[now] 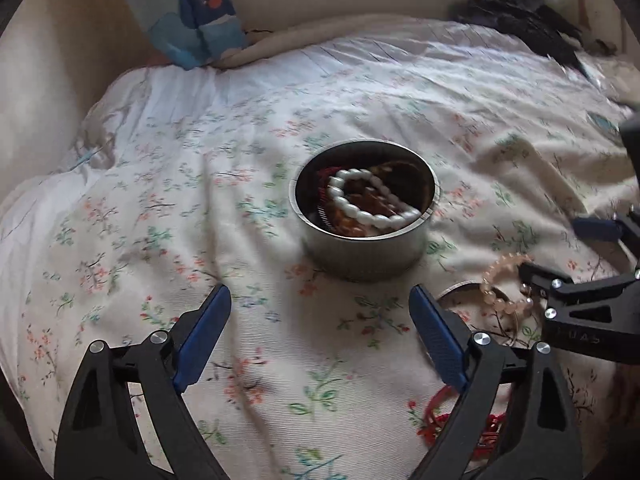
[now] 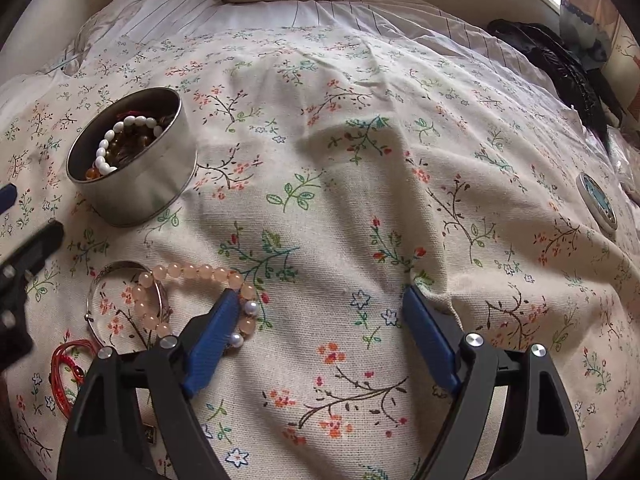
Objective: Organize jewelry
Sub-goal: 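Move both grippers back toward the silver bangle and pink bead bracelet, then grasp the silver bangle with the left gripper while the right gripper grasps the pink bead bracelet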
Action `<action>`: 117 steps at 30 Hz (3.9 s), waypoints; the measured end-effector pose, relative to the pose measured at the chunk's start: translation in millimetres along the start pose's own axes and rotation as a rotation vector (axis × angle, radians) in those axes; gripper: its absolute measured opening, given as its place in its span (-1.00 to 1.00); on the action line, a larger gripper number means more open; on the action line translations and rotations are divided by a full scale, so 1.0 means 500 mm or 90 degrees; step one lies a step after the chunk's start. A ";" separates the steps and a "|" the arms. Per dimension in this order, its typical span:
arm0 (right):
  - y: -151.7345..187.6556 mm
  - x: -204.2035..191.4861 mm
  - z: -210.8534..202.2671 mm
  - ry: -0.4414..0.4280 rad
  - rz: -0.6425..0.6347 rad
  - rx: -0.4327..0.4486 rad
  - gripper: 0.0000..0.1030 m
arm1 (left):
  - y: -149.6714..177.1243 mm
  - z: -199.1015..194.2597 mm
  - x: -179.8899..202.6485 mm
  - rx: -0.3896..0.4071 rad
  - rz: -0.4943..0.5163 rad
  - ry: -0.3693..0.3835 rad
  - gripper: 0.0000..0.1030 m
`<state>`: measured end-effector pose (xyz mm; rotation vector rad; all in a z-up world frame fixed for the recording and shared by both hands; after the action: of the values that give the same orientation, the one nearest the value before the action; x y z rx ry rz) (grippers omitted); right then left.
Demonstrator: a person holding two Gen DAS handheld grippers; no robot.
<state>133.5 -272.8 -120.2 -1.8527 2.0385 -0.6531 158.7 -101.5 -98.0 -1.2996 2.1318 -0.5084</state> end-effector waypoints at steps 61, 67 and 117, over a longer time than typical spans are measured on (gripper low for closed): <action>-0.029 0.018 -0.088 -0.496 0.206 0.039 -0.83 | 0.006 -0.056 -0.044 0.071 -0.090 0.117 -0.94; -0.037 0.020 -0.114 -0.538 0.212 0.072 -0.83 | 0.003 -0.060 -0.049 0.079 -0.093 0.111 -0.94; -0.085 0.022 -0.145 -0.688 0.272 0.132 -0.83 | -0.028 -0.077 -0.080 0.130 -0.135 0.093 -0.94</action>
<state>130.9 -277.2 -35.4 -1.1478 1.4368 0.2361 156.9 -71.5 -49.5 -1.4139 2.0037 -0.9096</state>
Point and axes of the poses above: each gripper's, at about its wrist camera, not at the fingertips, and z roughly the way its jaws point, x to its right, y to its underside, the point moved 4 cm from there along z, roughly the way its jaws point, and after that the axes turned 5 degrees about z, right-handed, at the moved point
